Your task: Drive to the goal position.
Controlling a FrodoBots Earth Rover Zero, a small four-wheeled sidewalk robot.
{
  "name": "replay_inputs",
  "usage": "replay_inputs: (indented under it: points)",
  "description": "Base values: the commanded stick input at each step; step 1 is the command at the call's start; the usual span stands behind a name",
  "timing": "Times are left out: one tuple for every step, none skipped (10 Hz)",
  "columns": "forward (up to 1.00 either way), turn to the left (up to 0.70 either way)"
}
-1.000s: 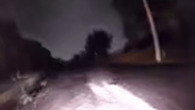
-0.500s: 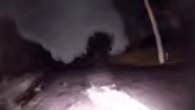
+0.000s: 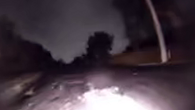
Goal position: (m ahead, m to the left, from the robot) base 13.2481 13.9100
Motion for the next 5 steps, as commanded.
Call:
replay_inputs:
  points:
    - [0.7, 0.0]
    - [0.7, 0.0]
    - [0.7, 0.0]
    - [0.7, 0.0]
    - [0.7, 0.0]
